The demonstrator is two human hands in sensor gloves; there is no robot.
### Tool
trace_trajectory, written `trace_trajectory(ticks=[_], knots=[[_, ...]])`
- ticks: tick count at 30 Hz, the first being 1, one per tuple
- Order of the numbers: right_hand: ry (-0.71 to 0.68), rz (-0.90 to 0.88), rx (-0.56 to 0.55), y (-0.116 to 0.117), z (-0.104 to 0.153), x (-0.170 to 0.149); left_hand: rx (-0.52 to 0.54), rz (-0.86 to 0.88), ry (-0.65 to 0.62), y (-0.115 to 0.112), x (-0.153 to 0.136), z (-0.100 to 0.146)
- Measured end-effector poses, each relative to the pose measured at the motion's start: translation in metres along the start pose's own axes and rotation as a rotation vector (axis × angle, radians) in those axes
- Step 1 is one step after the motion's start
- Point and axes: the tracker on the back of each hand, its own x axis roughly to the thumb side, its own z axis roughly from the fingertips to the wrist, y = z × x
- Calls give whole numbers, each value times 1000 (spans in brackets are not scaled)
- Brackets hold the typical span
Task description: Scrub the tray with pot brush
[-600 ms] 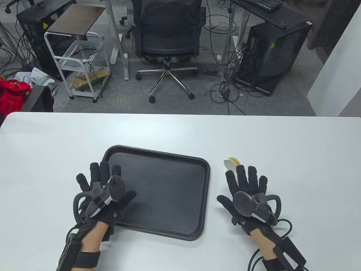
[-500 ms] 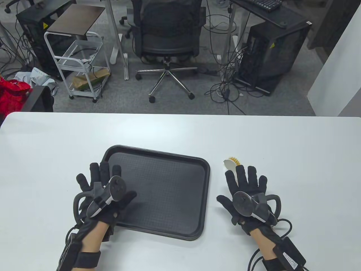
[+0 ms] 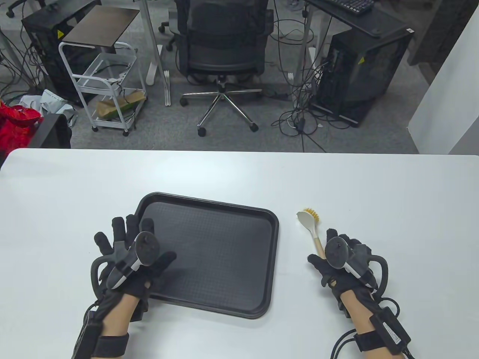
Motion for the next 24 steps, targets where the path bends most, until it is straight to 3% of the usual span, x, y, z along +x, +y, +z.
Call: trace_trajectory(ticks=[10, 13, 15, 20, 24], knots=[[41, 74, 15, 8, -5, 14, -24, 109, 87, 1, -26, 3], [67, 34, -80, 2, -2, 11, -38, 159, 125, -1, -39, 3], [74, -22, -134, -5, 1, 6, -63, 189, 165, -4, -48, 1], [5, -364, -173, -26, 8, -3, -262, 219, 277, -18, -69, -6], [-80, -605, -199, -39, 17, -1, -179, 230, 395, -25, -82, -15]])
